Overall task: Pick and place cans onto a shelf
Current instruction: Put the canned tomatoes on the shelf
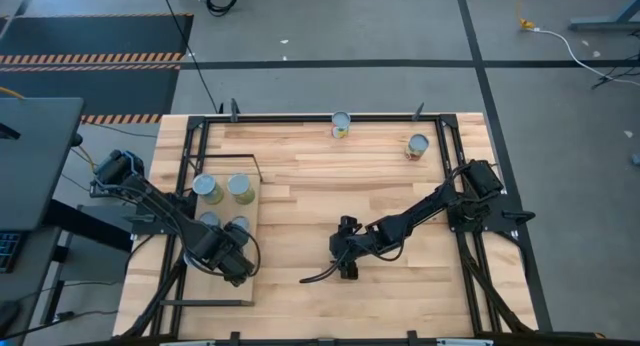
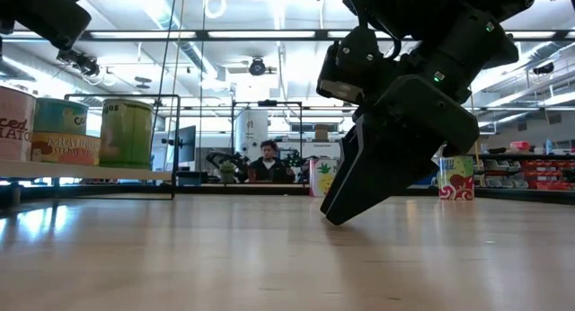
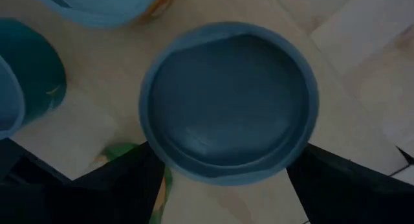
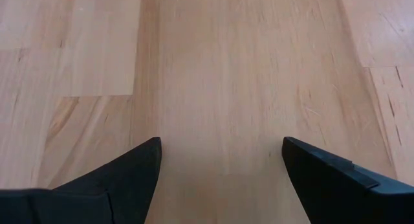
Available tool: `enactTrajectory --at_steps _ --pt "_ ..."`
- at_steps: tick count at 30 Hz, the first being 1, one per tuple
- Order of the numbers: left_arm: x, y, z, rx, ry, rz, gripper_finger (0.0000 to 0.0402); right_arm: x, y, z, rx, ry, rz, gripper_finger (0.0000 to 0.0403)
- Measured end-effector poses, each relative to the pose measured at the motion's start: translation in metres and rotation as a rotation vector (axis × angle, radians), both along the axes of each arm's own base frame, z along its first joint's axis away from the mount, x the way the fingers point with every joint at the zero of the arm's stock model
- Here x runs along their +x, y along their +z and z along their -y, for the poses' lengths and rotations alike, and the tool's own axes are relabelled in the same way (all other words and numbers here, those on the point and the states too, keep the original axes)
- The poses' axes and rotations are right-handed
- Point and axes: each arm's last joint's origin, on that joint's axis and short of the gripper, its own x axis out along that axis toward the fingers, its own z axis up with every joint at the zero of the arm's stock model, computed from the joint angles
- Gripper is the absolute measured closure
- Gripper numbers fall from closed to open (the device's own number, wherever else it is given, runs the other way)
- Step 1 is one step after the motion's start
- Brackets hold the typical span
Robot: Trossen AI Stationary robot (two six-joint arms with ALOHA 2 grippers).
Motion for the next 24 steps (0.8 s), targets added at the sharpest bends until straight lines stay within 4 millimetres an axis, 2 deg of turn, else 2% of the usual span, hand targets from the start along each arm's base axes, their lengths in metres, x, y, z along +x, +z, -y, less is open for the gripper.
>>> enactTrajectory --at_steps 9,19,24 --pt "0.0000 0.0000 0.0002 -0.008 -0.040 -0.002 0.0121 0.0000 0.0000 0.0000 -0.004 0.005 0.000 0.0076" --pt "-0.0015 0.0004 0.0023 -0.081 -0.063 -0.052 0.0224 -0.0001 0.0000 0.0000 -0.005 0.006 -0.001 0.0076" --pt "-0.0037 0.0051 0.0019 -0.118 -0.053 -0.057 0.0235 -0.0001 0.0000 0.0000 -0.005 0.006 -0.001 0.0076"
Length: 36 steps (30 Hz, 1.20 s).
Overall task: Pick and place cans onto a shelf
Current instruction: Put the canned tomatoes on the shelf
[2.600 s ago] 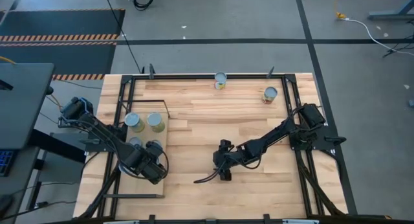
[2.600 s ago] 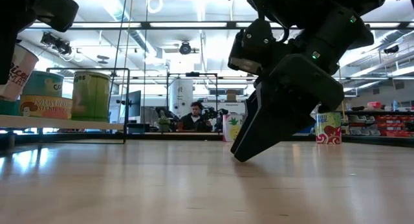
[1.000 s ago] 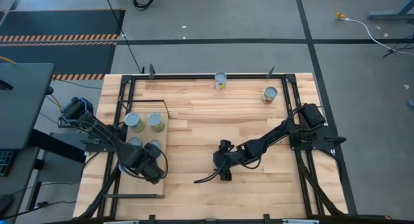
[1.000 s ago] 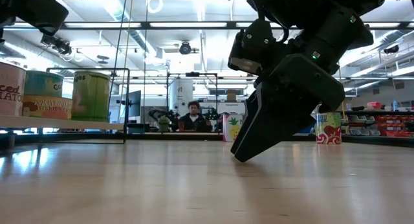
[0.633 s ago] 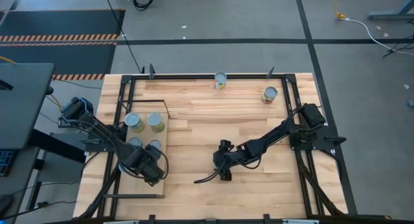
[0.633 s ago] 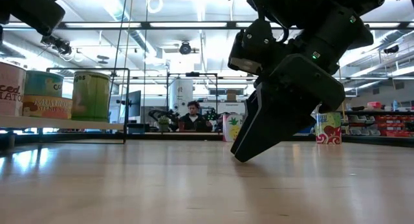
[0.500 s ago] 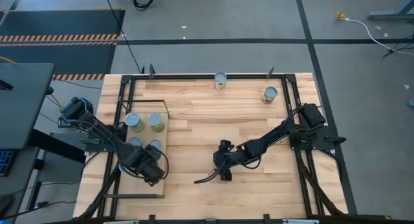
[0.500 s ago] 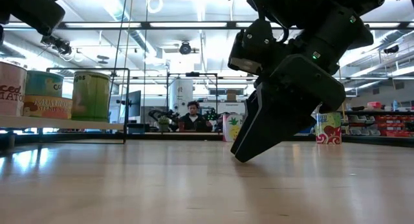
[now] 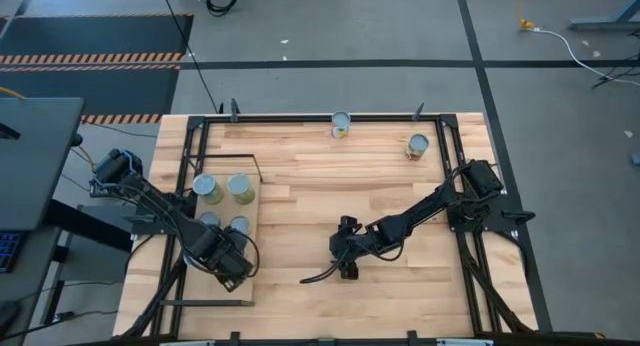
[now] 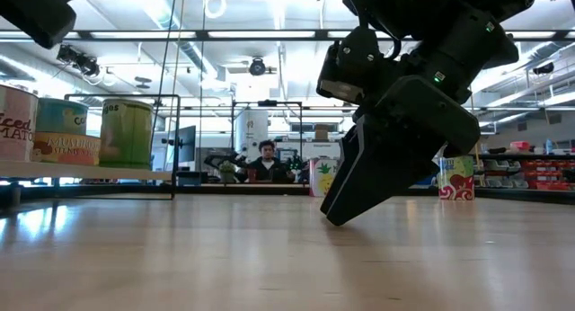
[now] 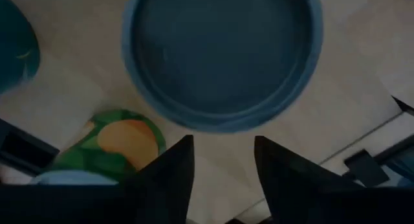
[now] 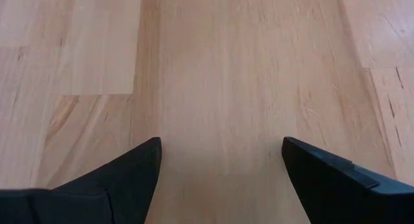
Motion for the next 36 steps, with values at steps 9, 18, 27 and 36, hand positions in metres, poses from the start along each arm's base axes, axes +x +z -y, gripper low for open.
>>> enactTrajectory --at_steps 9,18,27,36 --pt "0.002 0.053 -0.008 0.175 -0.018 0.192 0.0161 0.000 0.000 0.001 0.000 -0.001 0.000 0.0076" --pt "0.013 0.023 -0.018 0.209 -0.019 0.147 0.0221 0.000 0.000 0.000 0.005 -0.005 -0.001 0.0076" --pt "0.012 0.014 -0.017 0.188 -0.037 0.128 0.0390 0.000 0.000 0.000 0.002 -0.004 -0.005 0.0076" --pt "0.014 0.015 -0.010 0.126 -0.105 0.172 0.0390 0.000 0.000 0.001 -0.001 -0.005 -0.006 0.0076"
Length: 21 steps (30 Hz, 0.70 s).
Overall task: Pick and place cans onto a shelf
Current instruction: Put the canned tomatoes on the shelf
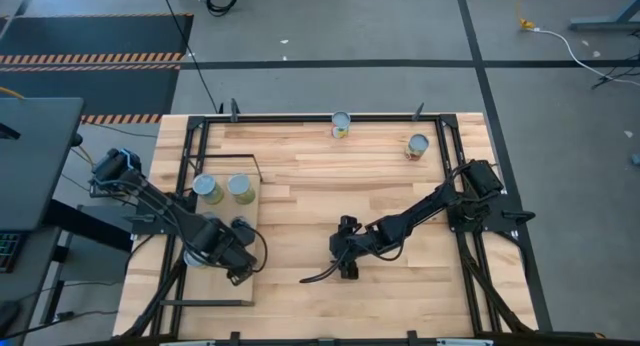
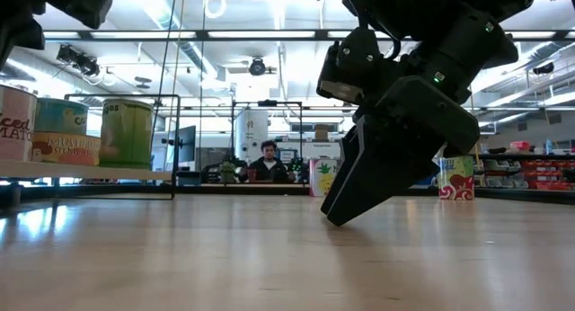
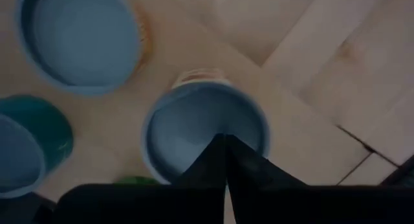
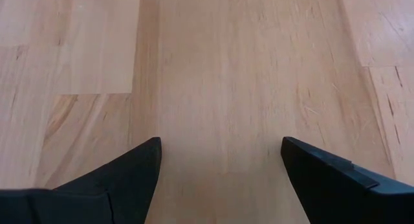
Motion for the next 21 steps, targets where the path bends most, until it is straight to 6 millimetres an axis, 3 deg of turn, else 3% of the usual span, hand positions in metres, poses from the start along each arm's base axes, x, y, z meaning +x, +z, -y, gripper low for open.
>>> enactTrajectory --at_steps 21 --pt "-0.009 0.000 0.015 -0.049 -0.070 -0.017 0.0394 0.000 0.000 0.000 -0.001 0.002 -0.001 0.0076"
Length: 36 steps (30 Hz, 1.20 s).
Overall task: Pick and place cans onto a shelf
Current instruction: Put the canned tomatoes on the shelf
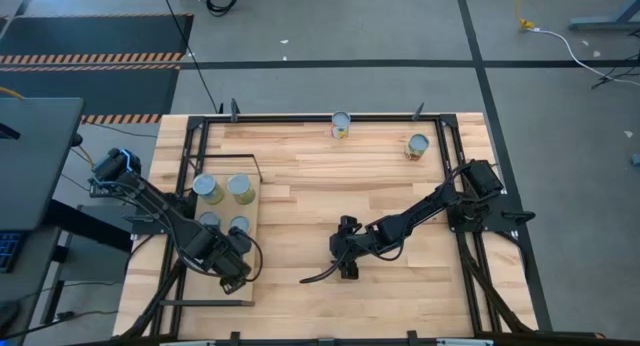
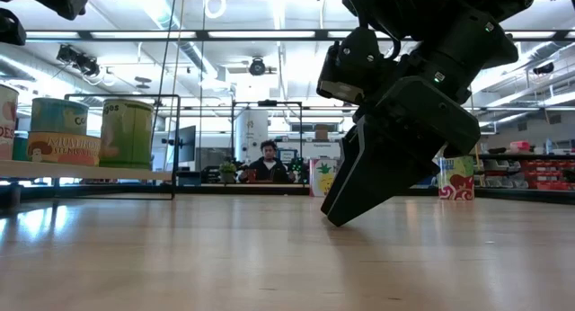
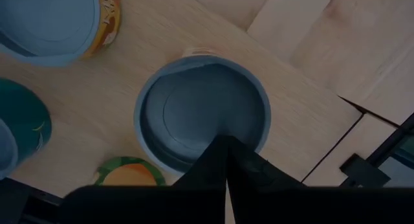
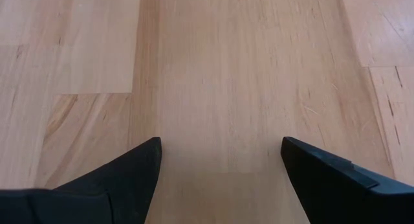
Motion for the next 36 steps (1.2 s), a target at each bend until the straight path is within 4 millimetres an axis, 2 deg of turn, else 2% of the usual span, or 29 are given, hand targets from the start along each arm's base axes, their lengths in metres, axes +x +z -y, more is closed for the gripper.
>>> enactTrajectory --at_steps 21,36 --pt "-0.008 0.000 -0.017 0.183 0.094 -0.072 0.0395 0.000 0.000 -0.001 0.006 0.007 -0.003 0.0076" --pt "0.004 0.000 -0.008 0.068 0.015 0.031 0.0395 0.000 0.000 -0.001 0.011 0.011 -0.005 0.0076"
